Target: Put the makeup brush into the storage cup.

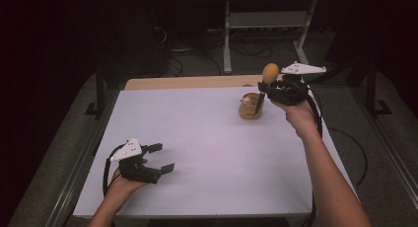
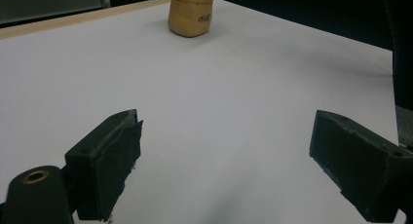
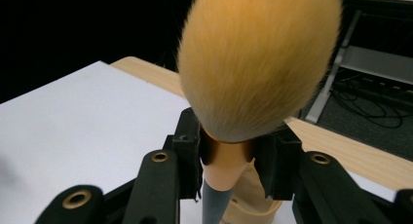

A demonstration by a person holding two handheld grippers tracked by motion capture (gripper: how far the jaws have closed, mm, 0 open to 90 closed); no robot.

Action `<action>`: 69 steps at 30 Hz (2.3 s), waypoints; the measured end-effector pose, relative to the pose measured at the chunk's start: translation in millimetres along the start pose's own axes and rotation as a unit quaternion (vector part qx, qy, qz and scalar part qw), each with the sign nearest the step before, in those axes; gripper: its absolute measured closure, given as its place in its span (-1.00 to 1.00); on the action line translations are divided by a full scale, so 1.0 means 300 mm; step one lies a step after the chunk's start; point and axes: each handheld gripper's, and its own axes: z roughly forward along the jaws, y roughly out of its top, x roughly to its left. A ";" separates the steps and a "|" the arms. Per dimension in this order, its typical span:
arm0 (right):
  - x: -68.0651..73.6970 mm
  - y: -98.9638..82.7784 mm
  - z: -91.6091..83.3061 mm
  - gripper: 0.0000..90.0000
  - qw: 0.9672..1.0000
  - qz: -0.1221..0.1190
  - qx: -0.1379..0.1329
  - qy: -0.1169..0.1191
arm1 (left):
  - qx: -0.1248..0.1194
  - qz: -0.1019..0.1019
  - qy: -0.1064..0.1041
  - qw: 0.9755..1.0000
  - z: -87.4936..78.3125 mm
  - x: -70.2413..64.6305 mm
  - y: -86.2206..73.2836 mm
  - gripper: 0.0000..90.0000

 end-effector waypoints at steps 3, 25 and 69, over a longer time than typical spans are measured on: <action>-0.008 0.009 0.005 0.43 1.000 0.003 -0.004 -0.006 | 0.000 -0.001 0.000 1.000 -0.001 0.000 0.000 -0.75; -0.071 -0.001 0.061 0.43 0.998 0.033 -0.031 -0.038 | 0.002 0.002 0.000 1.000 -0.002 0.001 -0.001 -0.74; -0.097 -0.071 0.203 -0.15 0.996 0.040 0.042 -0.065 | -0.001 -0.001 0.000 1.000 -0.005 -0.001 0.000 -0.73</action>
